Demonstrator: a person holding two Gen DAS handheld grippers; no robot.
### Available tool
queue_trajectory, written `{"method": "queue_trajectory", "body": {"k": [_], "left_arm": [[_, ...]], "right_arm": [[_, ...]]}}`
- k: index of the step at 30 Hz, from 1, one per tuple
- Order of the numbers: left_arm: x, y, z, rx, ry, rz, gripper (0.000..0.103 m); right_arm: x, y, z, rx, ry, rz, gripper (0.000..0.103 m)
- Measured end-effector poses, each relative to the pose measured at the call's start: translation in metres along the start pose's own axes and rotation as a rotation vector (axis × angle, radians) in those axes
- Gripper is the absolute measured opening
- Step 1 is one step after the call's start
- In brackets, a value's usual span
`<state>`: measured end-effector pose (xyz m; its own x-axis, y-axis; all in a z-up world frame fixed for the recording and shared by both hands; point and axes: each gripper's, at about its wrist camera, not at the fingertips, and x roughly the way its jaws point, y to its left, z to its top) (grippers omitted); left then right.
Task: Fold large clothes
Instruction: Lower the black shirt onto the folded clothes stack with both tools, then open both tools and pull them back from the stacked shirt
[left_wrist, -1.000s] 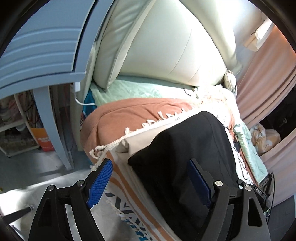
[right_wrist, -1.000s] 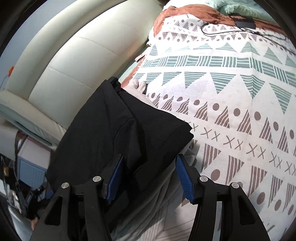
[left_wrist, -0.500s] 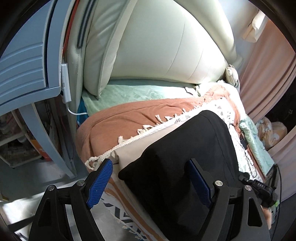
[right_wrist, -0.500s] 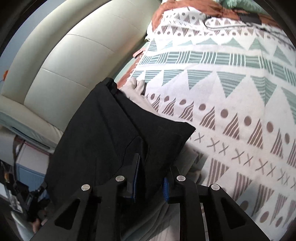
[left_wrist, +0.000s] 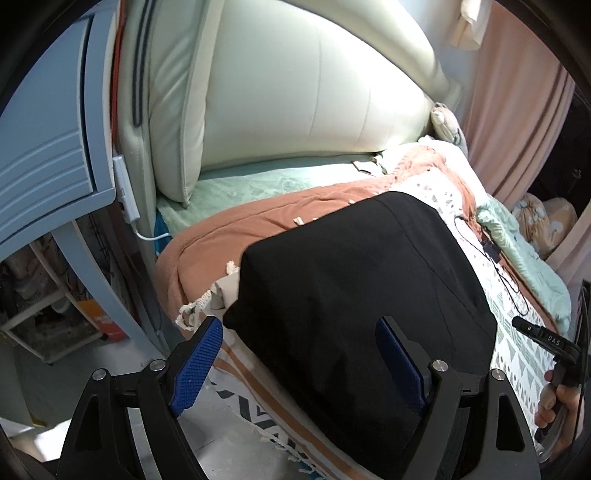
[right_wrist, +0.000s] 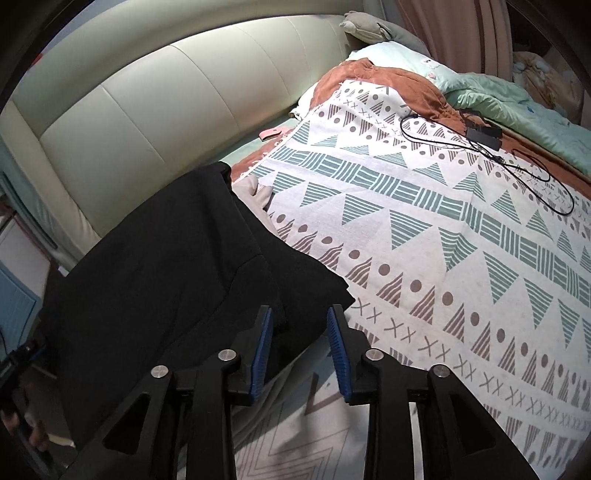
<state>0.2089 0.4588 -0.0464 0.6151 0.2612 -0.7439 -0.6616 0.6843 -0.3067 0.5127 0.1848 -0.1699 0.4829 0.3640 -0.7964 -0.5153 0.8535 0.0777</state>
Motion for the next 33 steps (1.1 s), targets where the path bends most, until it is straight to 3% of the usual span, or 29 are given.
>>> {"method": "queue_trajectory", "body": {"k": [5, 7, 9, 11, 15, 18, 33], "left_arm": [[-0.025, -0.024, -0.007, 0.048, -0.034, -0.014, 0.097], [-0.034, -0.034, -0.009, 0.061, -0.045, -0.022, 0.097], [-0.044, -0.043, -0.012, 0.069, -0.059, -0.032, 0.098], [-0.054, -0.054, -0.015, 0.085, -0.074, -0.038, 0.099], [-0.071, -0.074, -0.024, 0.109, -0.093, -0.059, 0.099], [-0.084, -0.091, -0.032, 0.121, -0.101, -0.083, 0.101], [-0.159, -0.178, -0.075, 0.249, -0.214, -0.166, 0.102]], "right_arm": [[-0.032, -0.002, -0.011, -0.025, -0.022, -0.014, 0.041], [-0.046, -0.006, -0.016, -0.026, -0.036, -0.02, 0.049], [-0.062, -0.012, -0.022, -0.025, -0.058, -0.027, 0.068], [-0.076, -0.016, -0.025, -0.028, -0.077, -0.036, 0.077], [-0.103, -0.028, -0.035, -0.032, -0.095, -0.061, 0.081], [-0.126, -0.039, -0.046, -0.033, -0.115, -0.062, 0.095], [-0.237, -0.104, -0.098, -0.011, -0.239, -0.126, 0.096]]}}
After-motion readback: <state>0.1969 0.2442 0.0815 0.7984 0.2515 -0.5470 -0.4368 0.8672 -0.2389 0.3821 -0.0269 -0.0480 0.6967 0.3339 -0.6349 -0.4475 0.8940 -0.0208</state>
